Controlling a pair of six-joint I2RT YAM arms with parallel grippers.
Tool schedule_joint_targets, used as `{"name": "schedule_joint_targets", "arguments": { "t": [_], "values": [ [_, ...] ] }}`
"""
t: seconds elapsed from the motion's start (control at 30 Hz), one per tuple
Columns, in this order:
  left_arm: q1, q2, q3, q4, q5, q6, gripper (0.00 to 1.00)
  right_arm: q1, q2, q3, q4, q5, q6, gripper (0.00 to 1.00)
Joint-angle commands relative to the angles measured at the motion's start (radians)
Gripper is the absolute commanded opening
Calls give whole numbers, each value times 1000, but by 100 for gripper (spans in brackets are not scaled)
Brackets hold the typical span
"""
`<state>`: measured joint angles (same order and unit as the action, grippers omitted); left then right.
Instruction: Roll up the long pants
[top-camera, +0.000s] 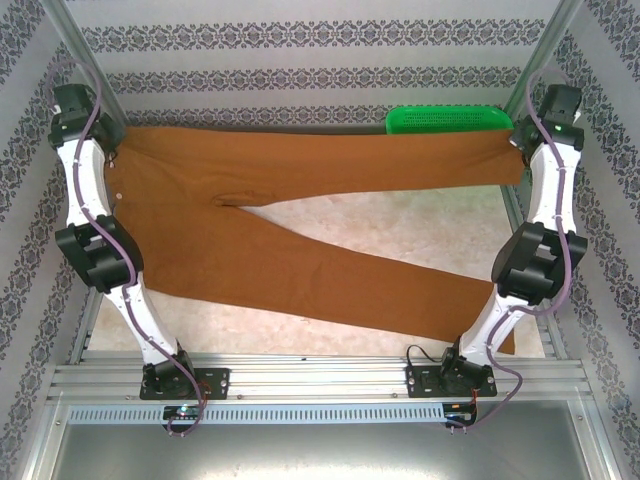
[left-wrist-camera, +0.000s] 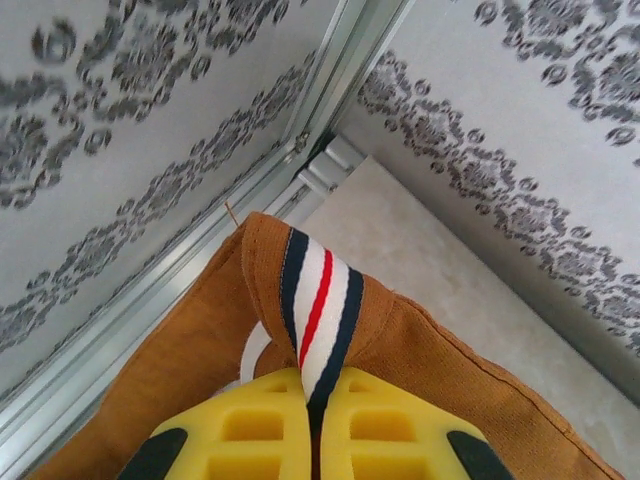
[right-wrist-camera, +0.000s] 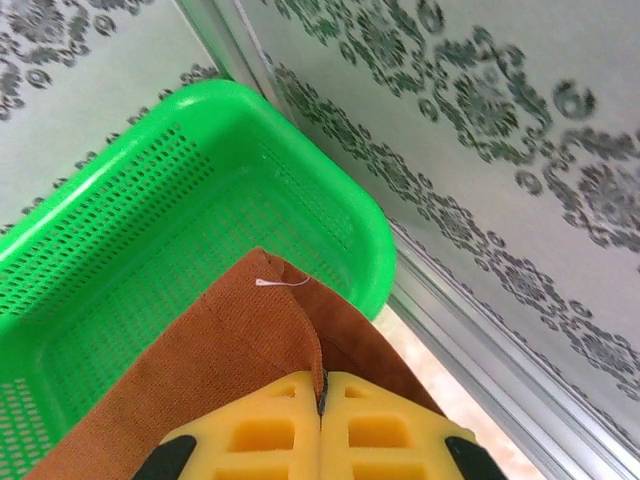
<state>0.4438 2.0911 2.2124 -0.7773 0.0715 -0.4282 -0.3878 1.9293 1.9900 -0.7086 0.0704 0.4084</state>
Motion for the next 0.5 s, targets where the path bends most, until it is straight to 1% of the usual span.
{"name": "schedule_joint_targets", "arguments": {
  "t": [0.0,0.07,0.17,0.27,0.37,0.47],
  "values": [
    [15,51,100,-51,-58,-8,0,-15,46,107,-46,51,-32,0],
    [14,47,96,-54,-60,-8,0,-15,54,125,-59,42,-31,0],
    [16,3,24,-32,-87,-3,0,-10,-1,32,-19,39,-19,0],
    [33,-59,-92,30,-85,-23,0,-11,-125,-178,74,37,5,0],
    [50,-114,-199,86,-91,-43,0,-14,-249,-381,159,61,34,0],
    [62,-149,-272,115,-109,-47,0,-13,-364,-573,245,88,62,0]
  ]
}}
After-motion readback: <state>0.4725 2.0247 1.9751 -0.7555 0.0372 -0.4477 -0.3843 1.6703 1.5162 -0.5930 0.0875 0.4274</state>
